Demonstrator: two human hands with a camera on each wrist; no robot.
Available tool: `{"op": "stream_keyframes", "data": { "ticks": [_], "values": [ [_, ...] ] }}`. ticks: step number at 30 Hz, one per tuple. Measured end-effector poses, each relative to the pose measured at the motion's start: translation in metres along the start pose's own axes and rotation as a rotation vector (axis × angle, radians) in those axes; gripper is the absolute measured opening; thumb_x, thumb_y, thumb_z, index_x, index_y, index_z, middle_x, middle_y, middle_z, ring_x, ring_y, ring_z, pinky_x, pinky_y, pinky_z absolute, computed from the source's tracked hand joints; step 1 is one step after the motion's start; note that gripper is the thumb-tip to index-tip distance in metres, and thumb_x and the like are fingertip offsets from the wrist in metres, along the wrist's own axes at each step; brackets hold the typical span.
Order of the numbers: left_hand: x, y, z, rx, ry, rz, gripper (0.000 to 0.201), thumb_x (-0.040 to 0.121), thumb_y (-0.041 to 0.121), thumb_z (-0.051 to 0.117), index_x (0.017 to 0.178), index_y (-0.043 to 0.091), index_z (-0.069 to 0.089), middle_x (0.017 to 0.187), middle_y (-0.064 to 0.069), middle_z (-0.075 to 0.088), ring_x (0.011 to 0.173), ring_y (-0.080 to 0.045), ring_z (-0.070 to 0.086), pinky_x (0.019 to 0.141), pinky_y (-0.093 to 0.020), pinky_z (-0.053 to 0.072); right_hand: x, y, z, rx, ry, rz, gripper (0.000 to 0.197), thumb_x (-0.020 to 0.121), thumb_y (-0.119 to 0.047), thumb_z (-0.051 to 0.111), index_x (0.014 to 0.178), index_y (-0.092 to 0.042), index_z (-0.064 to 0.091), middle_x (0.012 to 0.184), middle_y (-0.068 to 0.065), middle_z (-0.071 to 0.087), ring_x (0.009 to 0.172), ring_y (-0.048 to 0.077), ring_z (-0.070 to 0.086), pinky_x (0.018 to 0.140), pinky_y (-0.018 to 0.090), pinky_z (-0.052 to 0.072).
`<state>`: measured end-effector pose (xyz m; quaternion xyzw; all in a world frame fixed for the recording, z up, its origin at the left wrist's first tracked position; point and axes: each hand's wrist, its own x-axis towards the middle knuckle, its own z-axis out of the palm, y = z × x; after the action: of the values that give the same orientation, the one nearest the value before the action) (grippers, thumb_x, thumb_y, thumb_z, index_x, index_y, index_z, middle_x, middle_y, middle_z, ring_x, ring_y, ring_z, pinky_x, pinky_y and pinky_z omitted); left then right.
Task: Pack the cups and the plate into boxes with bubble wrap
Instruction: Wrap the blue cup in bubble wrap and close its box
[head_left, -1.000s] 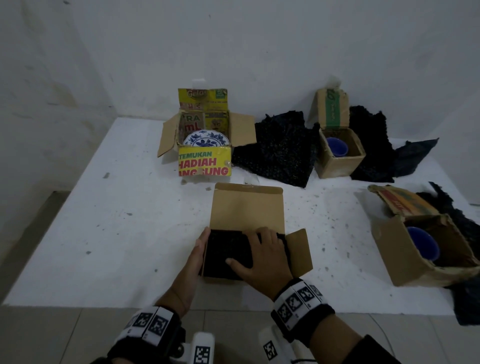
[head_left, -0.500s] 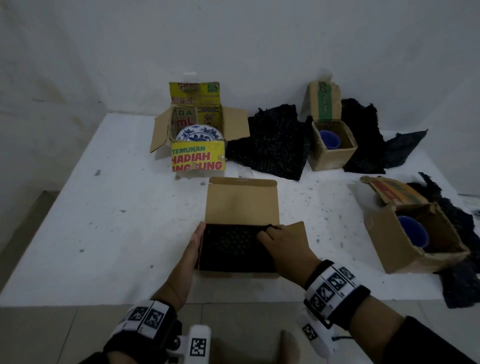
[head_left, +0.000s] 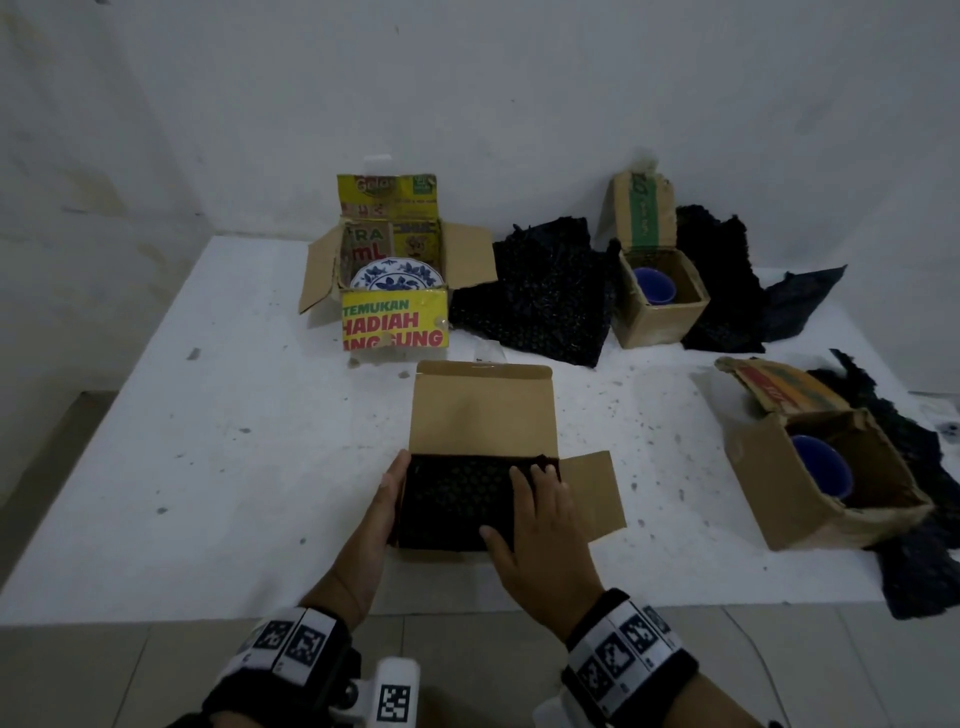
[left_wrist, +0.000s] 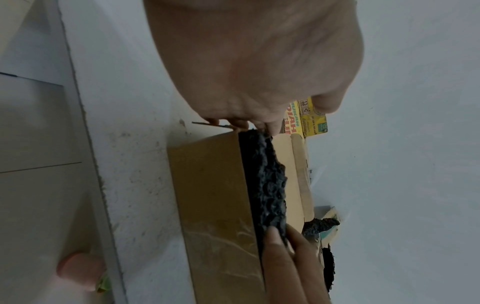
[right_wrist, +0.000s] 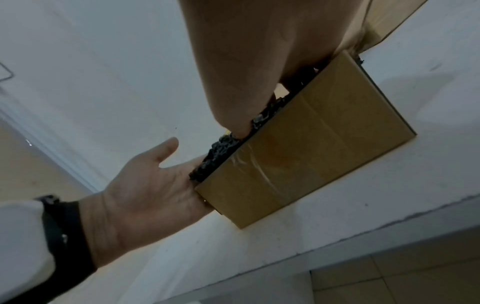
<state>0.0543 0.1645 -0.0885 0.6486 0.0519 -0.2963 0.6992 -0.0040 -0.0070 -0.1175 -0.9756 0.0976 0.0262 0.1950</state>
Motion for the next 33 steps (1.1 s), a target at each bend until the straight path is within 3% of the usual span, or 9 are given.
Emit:
{"op": "stream_keyframes", "data": {
  "ticks": [5, 8, 10, 15, 20, 23, 26, 30, 33],
  "values": [
    [0.004, -0.007, -0.005, 0.007, -0.008, 0.021, 0.040, 0.088, 0.062, 0.034, 0.125, 0.047, 0.039, 0.115, 0.037, 0.041, 0.095, 0.029, 0.039, 0.077, -0.004, 0.037, 0.005, -0.010, -0.004, -0.022, 0.078, 0.018, 0.071, 0.077, -0.057, 0.044, 0.127, -0.007, 0.048, 0.122, 0.019, 0.057, 0.116, 0.037, 0.054, 0.100, 0.052, 0.043],
    [0.006, -0.006, -0.006, -0.055, -0.010, 0.050, 0.045, 0.086, 0.066, 0.036, 0.127, 0.049, 0.042, 0.139, 0.025, 0.039, 0.124, 0.010, 0.036, 0.109, -0.022, 0.028, 0.008, -0.018, -0.012, -0.035, 0.107, -0.025, 0.080, 0.069, -0.071, 0.047, 0.127, -0.016, 0.045, 0.129, 0.015, 0.050, 0.121, 0.036, 0.047, 0.096, 0.054, 0.044],
    [0.008, -0.007, -0.008, -0.083, -0.013, 0.046, 0.051, 0.082, 0.066, 0.034, 0.128, 0.048, 0.042, 0.146, 0.017, 0.034, 0.135, -0.002, 0.029, 0.117, -0.033, 0.016, 0.009, -0.027, -0.014, -0.063, 0.098, -0.016, 0.086, 0.063, -0.079, 0.046, 0.126, -0.020, 0.045, 0.130, 0.013, 0.050, 0.121, 0.036, 0.047, 0.093, 0.055, 0.045],
    [0.005, -0.009, -0.008, 0.042, 0.002, 0.050, 0.052, 0.087, 0.060, 0.035, 0.135, 0.038, 0.039, 0.130, 0.022, 0.040, 0.108, 0.017, 0.038, 0.082, -0.006, 0.034, 0.021, -0.045, -0.002, -0.115, 0.100, 0.070, 0.087, 0.050, -0.076, 0.048, 0.116, -0.021, 0.051, 0.116, 0.011, 0.055, 0.103, 0.035, 0.054, 0.080, 0.053, 0.050],
    [0.004, -0.005, -0.005, 0.041, 0.015, 0.041, 0.046, 0.089, 0.058, 0.032, 0.132, 0.042, 0.037, 0.121, 0.029, 0.039, 0.103, 0.020, 0.037, 0.080, -0.008, 0.034, 0.029, -0.045, 0.006, -0.111, 0.064, 0.129, 0.083, 0.041, -0.067, 0.054, 0.107, -0.018, 0.052, 0.103, 0.011, 0.056, 0.084, 0.033, 0.055, 0.069, 0.046, 0.049],
    [0.005, -0.002, -0.006, 0.064, 0.024, 0.059, 0.041, 0.093, 0.051, 0.031, 0.132, 0.040, 0.037, 0.121, 0.027, 0.039, 0.110, 0.013, 0.038, 0.084, -0.008, 0.031, 0.028, -0.039, 0.000, -0.117, 0.029, 0.090, 0.087, 0.046, -0.075, 0.047, 0.112, -0.019, 0.053, 0.105, 0.009, 0.056, 0.087, 0.030, 0.055, 0.071, 0.044, 0.050],
    [0.010, -0.003, -0.010, 0.042, 0.072, 0.094, 0.035, 0.097, 0.040, 0.025, 0.131, 0.036, 0.035, 0.134, 0.020, 0.040, 0.125, 0.004, 0.038, 0.101, -0.015, 0.029, 0.024, -0.026, -0.017, -0.082, -0.068, -0.025, 0.094, 0.059, -0.079, 0.034, 0.133, -0.020, 0.042, 0.126, 0.006, 0.046, 0.110, 0.025, 0.047, 0.091, 0.039, 0.044],
    [0.014, -0.006, -0.022, 0.270, 0.247, 0.120, 0.045, 0.099, 0.028, 0.038, 0.143, 0.022, 0.031, 0.149, 0.006, 0.031, 0.135, -0.008, 0.028, 0.107, -0.023, 0.022, 0.011, -0.002, -0.050, -0.087, 0.111, -0.195, 0.065, 0.074, -0.058, 0.049, 0.122, -0.015, 0.054, 0.119, 0.011, 0.055, 0.107, 0.029, 0.054, 0.091, 0.043, 0.048],
    [0.016, -0.006, -0.032, 0.328, 0.333, 0.017, 0.048, 0.097, 0.031, 0.044, 0.143, 0.023, 0.032, 0.146, -0.003, 0.036, 0.131, -0.022, 0.037, 0.108, -0.036, 0.032, 0.004, 0.022, -0.060, -0.130, 0.210, -0.114, 0.058, 0.076, -0.043, 0.061, 0.127, -0.017, 0.050, 0.131, 0.020, 0.049, 0.124, 0.041, 0.043, 0.101, 0.055, 0.039]
  ]
}}
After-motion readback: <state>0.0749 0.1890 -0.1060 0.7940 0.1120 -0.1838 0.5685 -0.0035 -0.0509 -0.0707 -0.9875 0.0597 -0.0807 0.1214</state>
